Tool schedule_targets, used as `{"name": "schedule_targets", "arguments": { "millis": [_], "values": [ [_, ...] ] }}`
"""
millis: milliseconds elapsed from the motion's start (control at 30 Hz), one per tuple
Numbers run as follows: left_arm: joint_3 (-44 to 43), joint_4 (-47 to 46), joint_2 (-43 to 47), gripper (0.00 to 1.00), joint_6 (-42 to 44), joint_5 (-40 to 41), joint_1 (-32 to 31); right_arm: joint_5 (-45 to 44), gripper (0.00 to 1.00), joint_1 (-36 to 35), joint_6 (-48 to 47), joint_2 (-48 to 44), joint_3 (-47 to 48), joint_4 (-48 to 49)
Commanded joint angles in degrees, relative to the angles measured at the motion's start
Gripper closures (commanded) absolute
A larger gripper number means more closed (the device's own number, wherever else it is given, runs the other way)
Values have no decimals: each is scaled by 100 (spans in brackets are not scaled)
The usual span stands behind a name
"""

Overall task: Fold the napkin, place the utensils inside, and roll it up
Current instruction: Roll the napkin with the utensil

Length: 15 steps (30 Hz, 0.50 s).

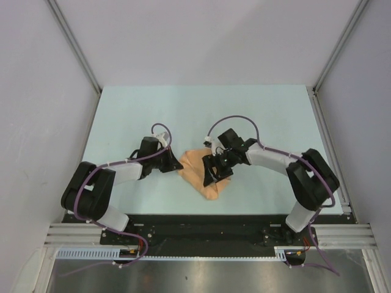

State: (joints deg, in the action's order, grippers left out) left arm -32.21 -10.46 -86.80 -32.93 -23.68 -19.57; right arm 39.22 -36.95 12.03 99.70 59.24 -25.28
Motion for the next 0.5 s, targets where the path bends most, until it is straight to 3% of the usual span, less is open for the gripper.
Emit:
{"name": "schedule_targets", "arguments": {
  "millis": [0, 233, 467],
  "values": [
    [-189, 553, -143, 100, 269, 162, -3, -2511, 25, -1013, -298, -960, 141, 40],
    [-277, 729, -153, 100, 322, 215, -3, -5921, 24, -2685, -474, -839, 34, 550],
    [-295, 791, -126, 100, 340, 215, -3, -6577, 26, -3178, -631, -285, 61, 691]
  ]
}}
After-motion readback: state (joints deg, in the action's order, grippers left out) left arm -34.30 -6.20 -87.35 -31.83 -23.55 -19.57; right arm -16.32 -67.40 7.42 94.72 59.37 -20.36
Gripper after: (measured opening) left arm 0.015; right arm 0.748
